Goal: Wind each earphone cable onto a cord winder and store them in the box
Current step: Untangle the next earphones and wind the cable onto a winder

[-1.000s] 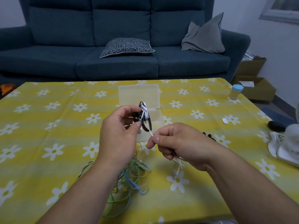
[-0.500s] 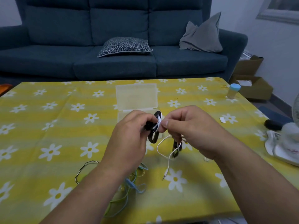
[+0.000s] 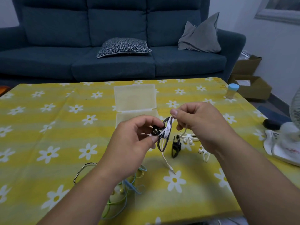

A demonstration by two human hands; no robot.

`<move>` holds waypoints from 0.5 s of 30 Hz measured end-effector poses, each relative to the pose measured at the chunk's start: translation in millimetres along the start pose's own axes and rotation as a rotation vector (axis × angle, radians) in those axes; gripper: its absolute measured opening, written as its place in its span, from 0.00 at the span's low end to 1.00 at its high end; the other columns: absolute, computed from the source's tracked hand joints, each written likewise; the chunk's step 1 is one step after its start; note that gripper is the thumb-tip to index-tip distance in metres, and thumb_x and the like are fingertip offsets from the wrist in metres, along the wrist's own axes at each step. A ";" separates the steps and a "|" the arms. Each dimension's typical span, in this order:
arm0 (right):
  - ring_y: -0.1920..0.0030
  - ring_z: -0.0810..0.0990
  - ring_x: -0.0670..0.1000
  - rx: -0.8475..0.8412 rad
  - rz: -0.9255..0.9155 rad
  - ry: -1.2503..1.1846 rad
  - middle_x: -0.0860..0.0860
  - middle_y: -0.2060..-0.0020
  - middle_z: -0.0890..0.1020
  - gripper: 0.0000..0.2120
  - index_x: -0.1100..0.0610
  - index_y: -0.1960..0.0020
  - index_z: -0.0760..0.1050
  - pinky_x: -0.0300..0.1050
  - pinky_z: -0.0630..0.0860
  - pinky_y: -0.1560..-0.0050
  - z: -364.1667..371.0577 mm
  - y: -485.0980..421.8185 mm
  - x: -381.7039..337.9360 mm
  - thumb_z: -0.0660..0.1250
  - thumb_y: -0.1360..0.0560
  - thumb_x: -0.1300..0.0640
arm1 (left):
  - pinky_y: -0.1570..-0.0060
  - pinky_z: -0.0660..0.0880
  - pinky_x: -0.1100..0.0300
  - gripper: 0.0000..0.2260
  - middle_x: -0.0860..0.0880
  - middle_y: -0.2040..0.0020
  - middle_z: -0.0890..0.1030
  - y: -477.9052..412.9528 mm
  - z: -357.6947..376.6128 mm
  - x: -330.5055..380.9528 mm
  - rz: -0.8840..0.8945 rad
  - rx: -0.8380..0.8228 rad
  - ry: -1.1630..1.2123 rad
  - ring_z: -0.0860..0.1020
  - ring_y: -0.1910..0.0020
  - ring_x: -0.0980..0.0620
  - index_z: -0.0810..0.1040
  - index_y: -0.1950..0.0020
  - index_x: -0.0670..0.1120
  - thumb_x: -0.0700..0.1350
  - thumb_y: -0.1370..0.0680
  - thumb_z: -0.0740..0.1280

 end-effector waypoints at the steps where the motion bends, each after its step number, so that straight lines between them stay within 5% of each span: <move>1: 0.68 0.76 0.49 -0.008 0.020 -0.060 0.52 0.73 0.74 0.15 0.57 0.68 0.75 0.42 0.74 0.57 2.4 -0.8 3.4 0.72 0.25 0.56 | 0.59 0.78 0.56 0.17 0.47 0.59 0.83 -0.5 -0.3 -0.5 -0.005 0.004 0.037 0.78 0.65 0.49 0.82 0.51 0.48 0.26 0.26 0.67; 5: 0.69 0.74 0.52 -0.026 0.103 -0.239 0.53 0.72 0.72 0.14 0.59 0.66 0.73 0.41 0.76 0.62 12.3 -3.2 12.5 0.71 0.24 0.58 | 0.59 0.77 0.59 0.16 0.46 0.59 0.84 -0.6 3.4 0.7 -0.013 -0.015 0.127 0.78 0.66 0.49 0.82 0.50 0.44 0.25 0.26 0.66; 11: 0.74 0.71 0.49 0.031 0.165 -0.369 0.48 0.76 0.72 0.15 0.58 0.67 0.72 0.53 0.79 0.51 12.2 -4.9 18.6 0.71 0.24 0.58 | 0.61 0.76 0.59 0.18 0.45 0.58 0.84 -2.1 -2.1 0.5 0.001 0.053 0.181 0.77 0.65 0.48 0.82 0.52 0.46 0.24 0.27 0.66; 15: 0.75 0.69 0.50 -0.002 0.191 -0.303 0.49 0.75 0.70 0.16 0.56 0.68 0.72 0.43 0.76 0.64 20.2 -3.7 22.1 0.70 0.23 0.57 | 0.61 0.77 0.59 0.16 0.46 0.58 0.84 0.3 2.7 5.0 0.007 0.015 0.196 0.77 0.66 0.50 0.81 0.51 0.43 0.24 0.27 0.65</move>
Point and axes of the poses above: each hand's wrist, its own y-axis away from the middle knuckle, its own z-axis out of the palm, x = y × z, the point moved 9 cm from there along -y, towards the middle knuckle
